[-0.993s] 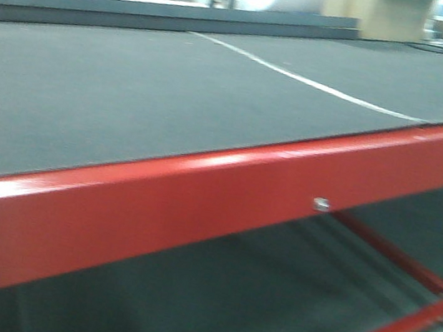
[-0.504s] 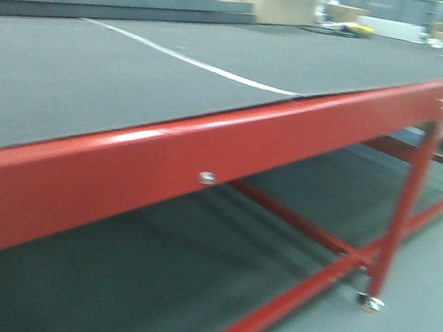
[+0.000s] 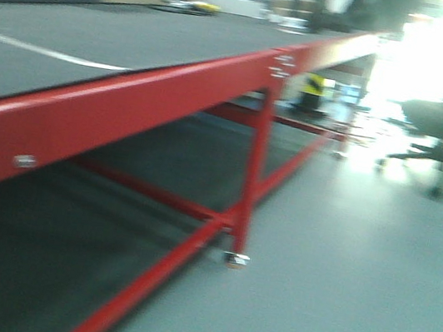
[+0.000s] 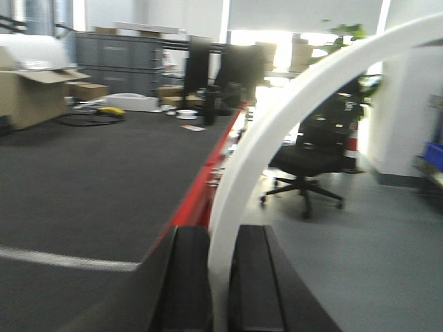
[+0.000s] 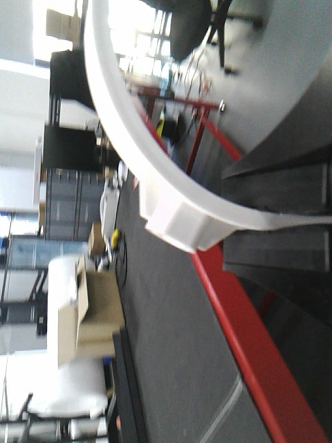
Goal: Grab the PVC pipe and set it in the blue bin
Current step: 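Drive the base away from the table toward the blue bin shelf, then position both held pipe pieces above an open blue bin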
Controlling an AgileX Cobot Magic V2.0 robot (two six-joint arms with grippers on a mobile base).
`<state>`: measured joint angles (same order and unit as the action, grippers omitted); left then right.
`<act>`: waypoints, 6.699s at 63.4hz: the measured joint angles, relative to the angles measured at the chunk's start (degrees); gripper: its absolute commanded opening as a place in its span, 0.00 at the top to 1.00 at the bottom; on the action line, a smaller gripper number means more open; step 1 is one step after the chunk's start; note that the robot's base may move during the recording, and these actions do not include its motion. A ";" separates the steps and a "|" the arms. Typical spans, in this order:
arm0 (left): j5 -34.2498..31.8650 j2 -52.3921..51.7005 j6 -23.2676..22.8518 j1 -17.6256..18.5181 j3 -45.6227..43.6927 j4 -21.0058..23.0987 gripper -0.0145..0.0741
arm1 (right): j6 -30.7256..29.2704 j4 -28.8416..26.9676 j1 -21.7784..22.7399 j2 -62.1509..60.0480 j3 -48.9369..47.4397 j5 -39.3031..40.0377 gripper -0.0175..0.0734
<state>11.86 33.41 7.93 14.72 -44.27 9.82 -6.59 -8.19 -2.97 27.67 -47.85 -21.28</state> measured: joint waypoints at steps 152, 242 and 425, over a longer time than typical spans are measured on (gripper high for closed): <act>-0.08 0.00 0.00 0.00 0.00 0.00 0.96 | 0.00 0.00 0.00 0.00 0.00 0.00 0.98; -0.08 0.00 0.00 0.00 0.00 0.00 0.96 | 0.00 0.00 0.00 0.00 0.03 0.00 0.98; -0.08 0.00 0.00 0.13 0.00 0.00 0.96 | 0.00 0.00 0.00 0.00 0.03 0.13 0.98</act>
<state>11.77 33.41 7.93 14.85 -44.27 9.82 -6.59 -8.19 -2.97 27.67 -47.82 -21.15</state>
